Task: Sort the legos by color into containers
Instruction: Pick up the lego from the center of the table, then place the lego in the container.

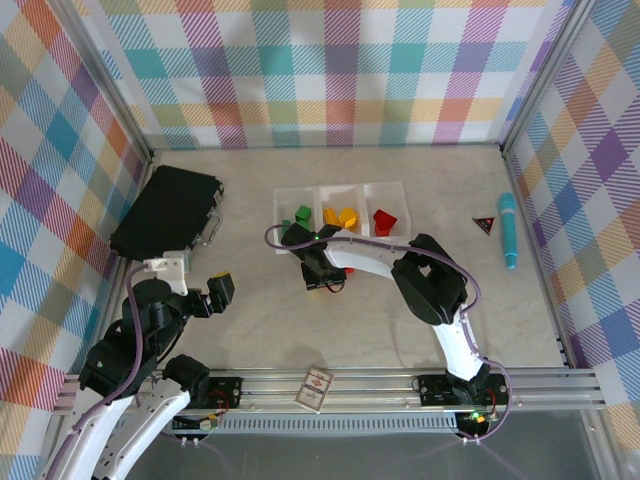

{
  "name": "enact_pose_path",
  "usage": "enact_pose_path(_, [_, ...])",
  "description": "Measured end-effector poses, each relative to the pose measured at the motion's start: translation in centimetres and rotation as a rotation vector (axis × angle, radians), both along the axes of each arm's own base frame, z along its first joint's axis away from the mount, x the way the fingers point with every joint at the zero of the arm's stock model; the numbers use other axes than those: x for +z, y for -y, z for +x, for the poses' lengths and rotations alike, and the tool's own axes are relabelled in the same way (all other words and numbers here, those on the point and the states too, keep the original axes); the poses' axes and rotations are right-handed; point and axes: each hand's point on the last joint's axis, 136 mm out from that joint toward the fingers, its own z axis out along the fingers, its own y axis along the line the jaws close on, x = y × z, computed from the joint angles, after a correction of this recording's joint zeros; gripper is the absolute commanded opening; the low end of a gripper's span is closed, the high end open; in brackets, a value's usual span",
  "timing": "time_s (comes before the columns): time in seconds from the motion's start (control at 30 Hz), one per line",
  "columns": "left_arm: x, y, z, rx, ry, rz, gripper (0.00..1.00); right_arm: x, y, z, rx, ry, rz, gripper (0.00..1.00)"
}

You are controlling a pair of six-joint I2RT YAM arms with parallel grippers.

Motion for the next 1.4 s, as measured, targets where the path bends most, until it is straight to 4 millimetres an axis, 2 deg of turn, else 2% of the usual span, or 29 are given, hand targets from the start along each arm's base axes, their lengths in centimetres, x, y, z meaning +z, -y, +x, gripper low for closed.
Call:
enact_pose_path(0.17, [0.0,0.0,0.0,0.000,0.000,0.000,1.00,2.1,0.0,0.4,0.013,0.042,0.020,0.38])
enact_pose_path(0.4, [0.0,0.0,0.0,0.000,-0.002,0.001,1.00,6.6,1.2,1.4,0.043,0.133,0.028,0.39])
enact_pose_path(0.5, [-0.1,0.0,0.0,0.000,-0.006,0.002,1.00,8.4,2.7,2.8,0.033,0.165,0.033,0.39])
enact_pose_path(0.67, [-0.5,0.1,0.3,0.002,-0.026,0.009,1.00,10.6,7.7,6.9,-0.043,0.219,0.022,0.39])
enact_pose_path(0.83, [-1.1,0.2,0.5,0.007,-0.058,0.015,1.00,11.1,12.6,10.3,-0.099,0.233,-0.005,0.39])
enact_pose_path(0.9, [-1.5,0.2,0.5,0.012,-0.079,0.021,1.00,11.6,13.7,11.6,-0.103,0.245,-0.010,0.39])
enact_pose_path(1.03, [-2.3,0.2,0.8,0.030,-0.120,0.028,1.00,11.6,14.0,14.0,-0.085,0.263,0.005,0.38])
enact_pose_path(1.2, [-2.6,0.5,0.7,0.028,-0.147,-0.001,1.00,9.6,14.3,15.9,-0.071,0.231,0.004,0.42])
enact_pose_path(1.4, [-2.6,2.3,0.3,-0.051,-0.171,-0.075,1.00,7.5,14.9,17.7,-0.073,0.198,-0.001,0.50])
